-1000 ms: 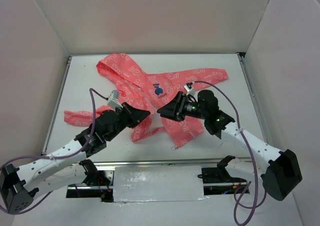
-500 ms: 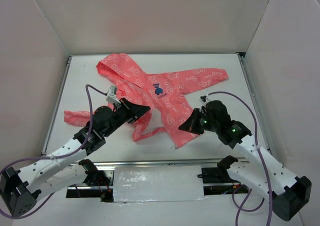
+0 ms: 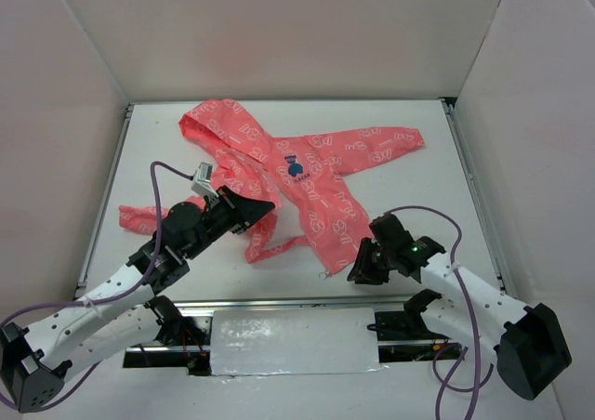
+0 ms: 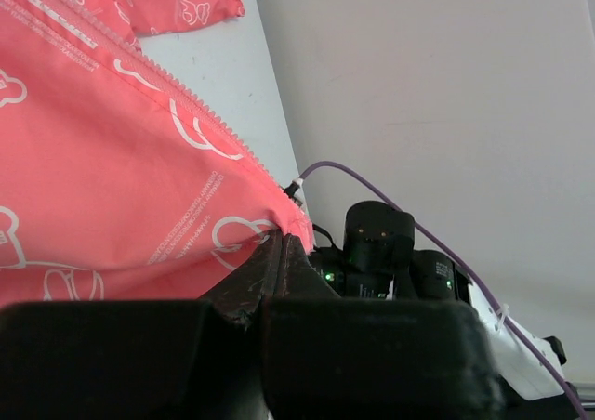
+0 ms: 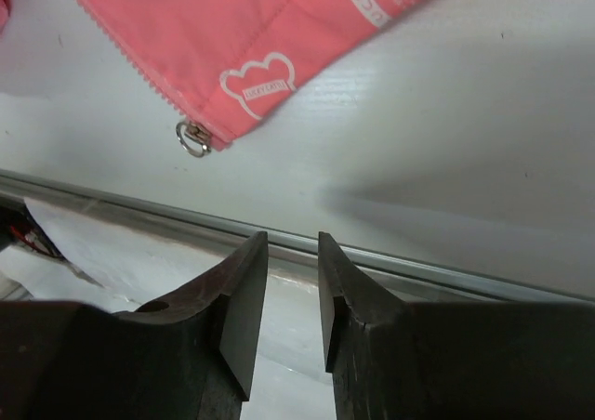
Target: Zip up the jacket
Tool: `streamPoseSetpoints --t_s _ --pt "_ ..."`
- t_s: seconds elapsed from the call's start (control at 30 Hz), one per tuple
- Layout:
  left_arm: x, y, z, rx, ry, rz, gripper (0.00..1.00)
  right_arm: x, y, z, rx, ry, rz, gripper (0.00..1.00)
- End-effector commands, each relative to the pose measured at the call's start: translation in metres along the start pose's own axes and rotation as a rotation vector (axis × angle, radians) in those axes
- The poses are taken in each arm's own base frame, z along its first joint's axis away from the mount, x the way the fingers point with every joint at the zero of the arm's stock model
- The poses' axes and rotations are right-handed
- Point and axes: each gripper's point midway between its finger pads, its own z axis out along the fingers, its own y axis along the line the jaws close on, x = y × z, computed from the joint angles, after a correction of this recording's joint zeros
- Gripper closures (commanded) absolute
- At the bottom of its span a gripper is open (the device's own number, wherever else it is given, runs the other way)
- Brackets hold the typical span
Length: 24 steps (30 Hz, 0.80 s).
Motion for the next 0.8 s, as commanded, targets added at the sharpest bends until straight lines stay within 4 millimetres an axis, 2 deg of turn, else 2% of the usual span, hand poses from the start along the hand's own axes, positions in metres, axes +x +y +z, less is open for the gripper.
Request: streamPoseSetpoints --t_s 0.0,0.03,0.13,0.27,0.5,0.77 --pt "-0.002 -0.007 -0.005 0.035 -0.003 0.031 1.0 -0.029 0.023 -0.004 -0.047 -0.094 -0.044 0.64" --pt "-0.001 -0.004 -0.006 0.026 -0.001 0.032 1.0 -0.035 0.021 -0.003 -0.023 -0.114 -0.049 0.64" --pt "-0.001 -0.003 -0.008 0.025 -0.003 0.032 1.0 -0.045 0.036 -0.003 -0.038 -0.113 -0.071 0.63" --pt "0.0 -0.002 -0.007 0.024 0.001 0.033 1.0 -0.053 0.04 0.006 0.005 -0.11 -0.098 0.63" --pt "0.002 0.003 -0.007 0.01 0.005 0.035 1.0 -0.047 0.05 0.019 0.033 -0.068 -0.151 0.62" --pt "0.006 0.009 -0.006 -0.002 0.015 0.033 1.0 -0.043 0.044 0.032 0.1 -0.043 -0.191 0.59"
